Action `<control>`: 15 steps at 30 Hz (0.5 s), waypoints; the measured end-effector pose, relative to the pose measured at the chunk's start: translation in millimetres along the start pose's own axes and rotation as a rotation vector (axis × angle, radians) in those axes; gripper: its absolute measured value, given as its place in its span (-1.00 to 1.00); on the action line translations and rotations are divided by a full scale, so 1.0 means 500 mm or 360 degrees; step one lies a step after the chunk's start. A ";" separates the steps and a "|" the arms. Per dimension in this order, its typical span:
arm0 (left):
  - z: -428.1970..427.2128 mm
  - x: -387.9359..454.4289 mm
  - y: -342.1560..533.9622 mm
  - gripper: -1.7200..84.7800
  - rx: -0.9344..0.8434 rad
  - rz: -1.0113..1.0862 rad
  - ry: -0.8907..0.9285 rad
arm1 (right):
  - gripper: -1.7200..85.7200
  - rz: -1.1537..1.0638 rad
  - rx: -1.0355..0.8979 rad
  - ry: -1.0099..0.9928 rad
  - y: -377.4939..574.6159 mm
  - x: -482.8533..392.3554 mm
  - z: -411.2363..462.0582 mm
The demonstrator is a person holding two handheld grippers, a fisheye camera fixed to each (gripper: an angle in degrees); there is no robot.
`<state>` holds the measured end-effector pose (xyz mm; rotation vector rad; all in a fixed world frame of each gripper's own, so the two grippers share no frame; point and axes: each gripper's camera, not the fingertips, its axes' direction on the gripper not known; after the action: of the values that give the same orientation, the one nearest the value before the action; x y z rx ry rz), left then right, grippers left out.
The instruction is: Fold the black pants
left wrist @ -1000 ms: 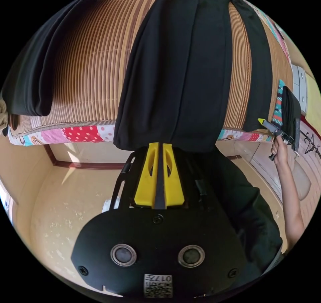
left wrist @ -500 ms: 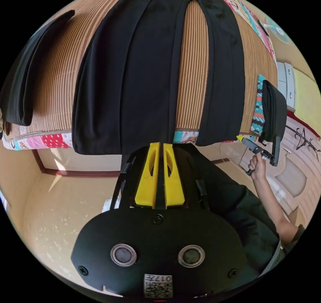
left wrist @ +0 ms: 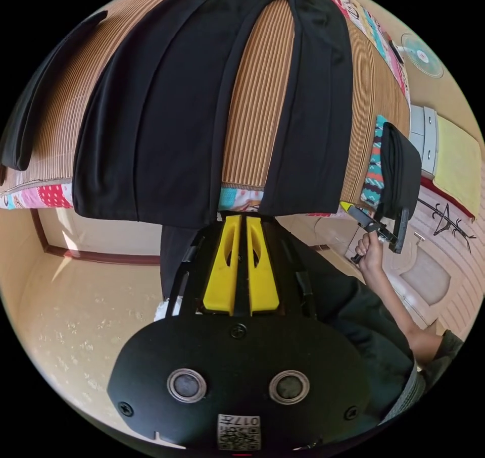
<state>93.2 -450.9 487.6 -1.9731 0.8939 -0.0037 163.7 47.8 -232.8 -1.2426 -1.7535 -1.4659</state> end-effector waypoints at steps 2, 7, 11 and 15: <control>0.022 -0.001 0.010 -0.94 -0.0012 -0.0032 0.0042 | -0.73 -0.0002 -0.0031 0.0062 -0.001 0.007 0.006; 0.056 -0.007 0.040 -0.93 0.0016 -0.0113 0.0135 | -0.86 -0.0195 -0.0152 -0.0059 0.014 0.015 -0.018; 0.074 -0.003 0.068 -0.89 0.0039 -0.0114 0.0199 | -0.88 -0.0250 -0.0179 -0.0137 0.043 0.012 -0.053; 0.064 0.036 0.078 -0.85 0.0111 0.0007 0.0274 | -0.90 -0.0465 -0.0157 -0.0184 0.086 -0.050 -0.122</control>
<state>94.7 -449.0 433.8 -1.9269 0.9957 -0.2024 203.5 -18.7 -217.8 -1.1773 -2.0303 -1.6908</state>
